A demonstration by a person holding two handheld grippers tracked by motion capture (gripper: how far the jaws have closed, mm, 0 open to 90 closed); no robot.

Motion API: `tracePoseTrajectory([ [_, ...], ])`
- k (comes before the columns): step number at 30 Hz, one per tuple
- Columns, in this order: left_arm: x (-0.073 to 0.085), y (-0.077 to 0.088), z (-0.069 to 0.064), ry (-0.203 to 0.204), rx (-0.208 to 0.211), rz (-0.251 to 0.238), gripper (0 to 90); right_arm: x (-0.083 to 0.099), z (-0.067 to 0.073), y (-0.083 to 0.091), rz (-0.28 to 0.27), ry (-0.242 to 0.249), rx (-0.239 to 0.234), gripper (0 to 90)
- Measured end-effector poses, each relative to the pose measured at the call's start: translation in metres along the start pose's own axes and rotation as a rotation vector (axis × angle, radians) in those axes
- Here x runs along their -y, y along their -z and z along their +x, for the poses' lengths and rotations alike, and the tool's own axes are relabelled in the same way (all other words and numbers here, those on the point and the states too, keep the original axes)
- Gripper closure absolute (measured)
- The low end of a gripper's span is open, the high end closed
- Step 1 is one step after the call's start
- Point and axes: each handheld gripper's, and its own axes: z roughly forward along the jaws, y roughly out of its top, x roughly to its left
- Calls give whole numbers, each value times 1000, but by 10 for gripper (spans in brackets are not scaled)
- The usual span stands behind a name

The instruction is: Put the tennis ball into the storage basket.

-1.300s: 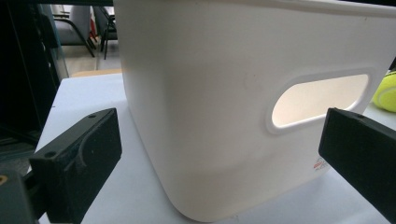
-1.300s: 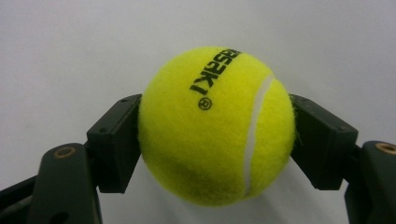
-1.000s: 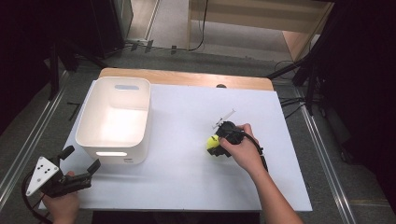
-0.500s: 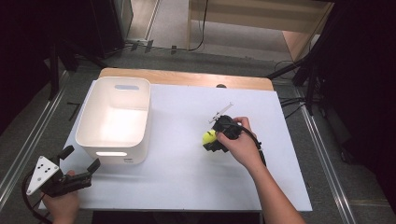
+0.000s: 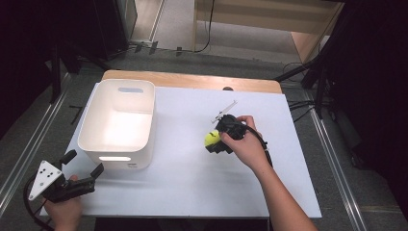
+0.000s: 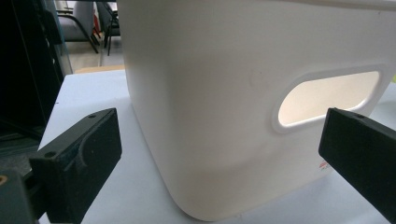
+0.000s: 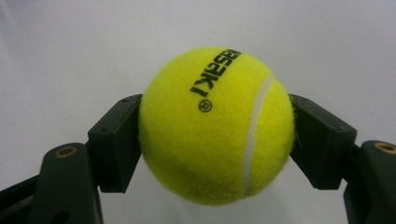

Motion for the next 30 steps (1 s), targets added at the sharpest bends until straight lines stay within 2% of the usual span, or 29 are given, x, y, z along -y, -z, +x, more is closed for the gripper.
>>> tracePoseTrajectory([
  [22, 0, 0, 0, -15, 14, 4, 0, -24, 4, 15, -12, 42, -27, 243],
  [30, 0, 0, 0, -10, 15, 3, 0, -37, 12, 20, -10, 52, -30, 242],
])
